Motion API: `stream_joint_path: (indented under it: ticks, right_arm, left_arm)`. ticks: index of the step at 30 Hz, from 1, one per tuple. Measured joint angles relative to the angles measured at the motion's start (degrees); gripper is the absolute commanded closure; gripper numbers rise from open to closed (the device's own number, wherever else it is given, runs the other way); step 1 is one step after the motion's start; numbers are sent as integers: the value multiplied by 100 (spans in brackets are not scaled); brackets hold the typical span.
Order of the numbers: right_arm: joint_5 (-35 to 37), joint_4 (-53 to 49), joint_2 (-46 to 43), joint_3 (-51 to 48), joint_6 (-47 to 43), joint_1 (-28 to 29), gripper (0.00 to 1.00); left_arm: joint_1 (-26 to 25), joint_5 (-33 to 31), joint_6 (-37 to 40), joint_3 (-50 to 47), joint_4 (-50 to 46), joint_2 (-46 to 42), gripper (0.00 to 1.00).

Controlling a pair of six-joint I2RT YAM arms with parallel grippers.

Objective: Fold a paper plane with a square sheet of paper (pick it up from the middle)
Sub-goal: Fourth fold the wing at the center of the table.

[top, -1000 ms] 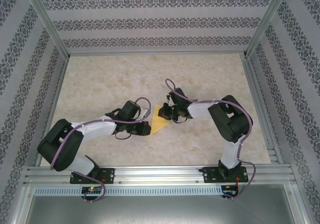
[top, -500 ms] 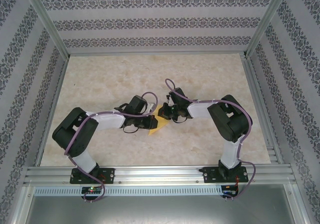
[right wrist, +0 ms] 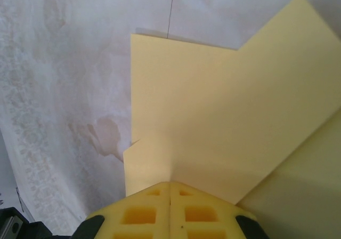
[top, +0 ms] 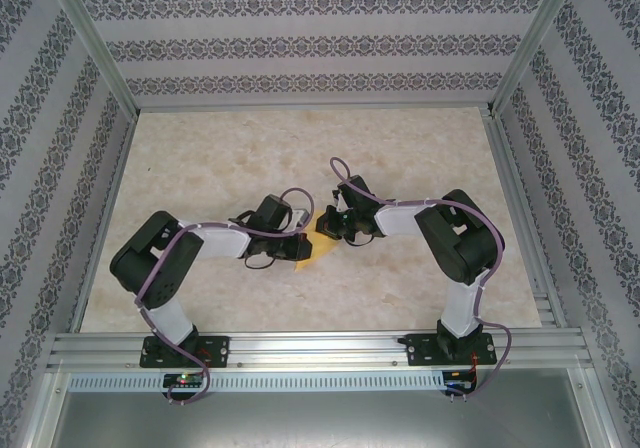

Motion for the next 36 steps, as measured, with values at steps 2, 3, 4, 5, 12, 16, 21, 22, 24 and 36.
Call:
stream_joint_path:
  ticks: [2,3,4,5,12,16,21,22,24,36]
  right_arm:
    - [-2,0,0,0,0,0,100]
    - [-2,0,0,0,0,0,100]
    - [-2,0,0,0,0,0,100]
    - [0,0,0,0,0,0,100]
    - [0,-2,0,0,-2,0,100]
    - [0,-4,0,0,-4,0,100]
    - [0,-4,-4,0,-4,0,100]
    - [2,-7,-7,0,-7,0,100]
    - [2,-7,-9,2,-7,0,100]
    - [28,-133,-11,85,0,4,100]
  left_arm:
    - [0,2,0,-149,35,-122,94]
    - [0,2,0,-216,39,-181,94]
    - [0,0,0,-282,37,-240,94]
    - [0,0,-2,-350,37,-302,95]
    - [0,-2,-2,-737,-39,-695,96]
    - [0,-15,-2,-885,-195,-903,97]
    - [0,-63,-4,-955,-697,-1248,98]
    - [0,-63,-4,-953,-754,-1329,98]
    - [0,-66,-11,-946,-793,-1508,97]
    - [0,-72,-437,-501,55,-796,100]
